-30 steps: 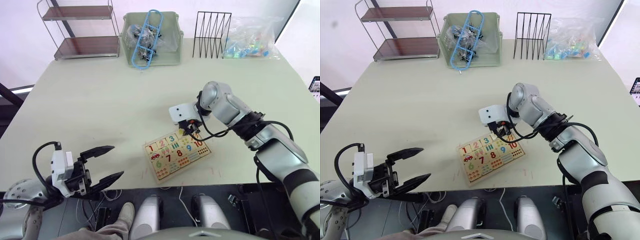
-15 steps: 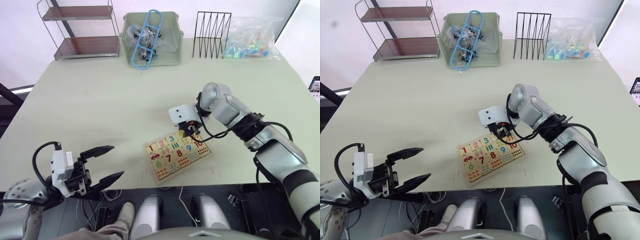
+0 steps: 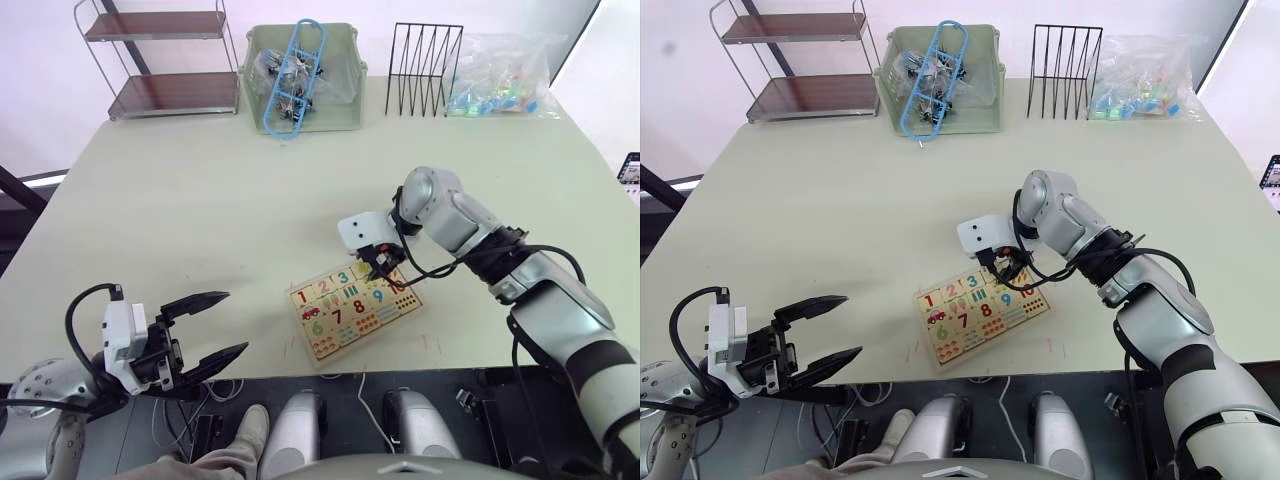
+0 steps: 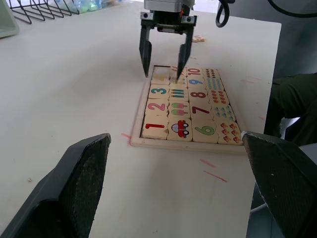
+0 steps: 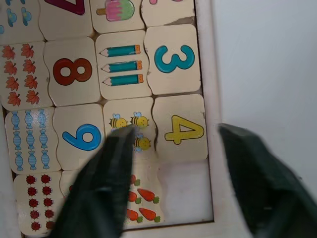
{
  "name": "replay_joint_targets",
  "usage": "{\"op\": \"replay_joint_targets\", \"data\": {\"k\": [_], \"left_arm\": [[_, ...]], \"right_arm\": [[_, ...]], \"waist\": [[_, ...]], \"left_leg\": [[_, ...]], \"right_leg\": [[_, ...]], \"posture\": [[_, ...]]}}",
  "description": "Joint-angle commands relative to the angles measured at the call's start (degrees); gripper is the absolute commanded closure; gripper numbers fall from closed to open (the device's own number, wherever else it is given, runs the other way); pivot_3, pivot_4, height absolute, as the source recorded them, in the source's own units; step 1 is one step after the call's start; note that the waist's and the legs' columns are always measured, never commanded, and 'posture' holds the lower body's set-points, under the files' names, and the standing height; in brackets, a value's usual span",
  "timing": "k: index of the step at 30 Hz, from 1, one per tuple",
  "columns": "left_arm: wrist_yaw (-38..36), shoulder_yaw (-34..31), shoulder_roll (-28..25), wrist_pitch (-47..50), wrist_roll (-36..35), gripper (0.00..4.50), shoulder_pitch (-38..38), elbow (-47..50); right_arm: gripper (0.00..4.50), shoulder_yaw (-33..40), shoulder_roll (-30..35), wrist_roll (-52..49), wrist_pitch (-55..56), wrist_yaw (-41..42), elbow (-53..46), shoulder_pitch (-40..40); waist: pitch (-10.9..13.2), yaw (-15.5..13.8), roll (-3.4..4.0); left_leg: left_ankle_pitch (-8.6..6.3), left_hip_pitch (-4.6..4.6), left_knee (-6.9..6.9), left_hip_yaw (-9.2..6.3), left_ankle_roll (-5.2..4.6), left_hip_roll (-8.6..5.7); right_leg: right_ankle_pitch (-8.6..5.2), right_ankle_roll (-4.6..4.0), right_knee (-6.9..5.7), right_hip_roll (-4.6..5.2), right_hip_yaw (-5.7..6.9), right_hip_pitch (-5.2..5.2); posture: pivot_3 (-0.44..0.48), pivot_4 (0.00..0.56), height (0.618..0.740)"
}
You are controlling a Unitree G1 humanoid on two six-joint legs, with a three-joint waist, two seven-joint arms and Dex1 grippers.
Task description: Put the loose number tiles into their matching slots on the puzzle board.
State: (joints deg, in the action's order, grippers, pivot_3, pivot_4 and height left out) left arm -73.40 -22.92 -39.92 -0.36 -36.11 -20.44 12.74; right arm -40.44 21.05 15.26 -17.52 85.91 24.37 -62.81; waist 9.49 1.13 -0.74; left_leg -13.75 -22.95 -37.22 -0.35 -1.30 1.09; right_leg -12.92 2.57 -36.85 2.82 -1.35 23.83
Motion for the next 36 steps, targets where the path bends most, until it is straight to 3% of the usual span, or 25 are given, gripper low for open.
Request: {"op": "replay_joint_targets", "data": {"k": [1,12,17,20,22,28,36], "left_arm": [[0.1,-0.5,0.1,-0.6,-0.2,0.0,0.0,1.1],[0.1,0.1,0.0,-0.7,-0.1,0.0,1.0,0.6],[-0.1,0.2,0.0,-0.6,-0.1,0.0,1.6,0.3],[-0.2,0.4,-0.1,-0.4,-0.1,0.0,2.0,0.1],[-0.3,0.6,-0.2,-0.3,-0.1,0.0,2.1,0.1],[-0.3,0.8,-0.2,-0.3,0.0,0.0,2.5,0.0],[-0.1,0.7,-0.1,-0.3,0.1,0.0,2.2,0.2]], "right_arm": [[0.05,1.4,0.0,0.0,1.1,-0.2,-1.0,-0.6],[0.05,8.3,2.6,-4.3,-2.6,-1.3,-4.8,0.0],[2.29,15.8,2.4,-9.6,-5.9,-5.8,-9.3,3.4],[3.88,18.3,2.0,-11.8,-7.2,-8.5,-11.6,5.3],[4.47,19.8,1.5,-13.2,-7.6,-10.5,-13.1,6.9],[4.47,24.5,-0.2,-16.3,-2.2,-19.5,-15.2,16.5],[4.47,25.8,0.0,-20.5,-3.0,-22.9,-21.7,25.7]], "waist": [[0.0,0.0,0.0],[0.0,-0.1,0.01],[0.0,-0.1,0.0],[0.0,-0.1,0.0],[0.0,-0.1,0.0],[0.0,-0.3,-0.02],[0.0,-0.1,-0.02]], "left_leg": [[0.0,0.0,0.0,0.0,0.0,0.0],[0.0,-0.01,0.01,-0.01,0.0,0.0],[0.0,-0.01,0.04,-0.01,0.0,0.0],[0.0,0.0,0.05,-0.02,0.0,0.01],[0.0,0.0,0.05,-0.02,0.0,0.01],[0.0,-0.01,0.07,0.03,0.0,0.0],[0.0,-0.01,0.09,0.08,0.0,0.02]], "right_leg": [[0.0,0.0,0.0,0.0,0.0,0.0],[0.0,0.0,0.0,0.01,0.0,0.0],[0.0,-0.01,0.02,0.01,0.0,0.0],[0.0,-0.01,0.02,0.01,-0.01,0.0],[0.0,-0.01,0.02,0.01,-0.01,0.0],[-0.01,-0.02,0.03,0.02,-0.01,-0.01],[-0.02,-0.03,0.02,-0.02,-0.01,0.0]], "posture": [[0.0,0.15,0.74],[0.0,0.15,0.74],[0.0,0.15,0.74],[0.0,0.15,0.74],[0.0,0.15,0.74],[0.0,0.15,0.74],[0.0,0.15,0.74]]}}
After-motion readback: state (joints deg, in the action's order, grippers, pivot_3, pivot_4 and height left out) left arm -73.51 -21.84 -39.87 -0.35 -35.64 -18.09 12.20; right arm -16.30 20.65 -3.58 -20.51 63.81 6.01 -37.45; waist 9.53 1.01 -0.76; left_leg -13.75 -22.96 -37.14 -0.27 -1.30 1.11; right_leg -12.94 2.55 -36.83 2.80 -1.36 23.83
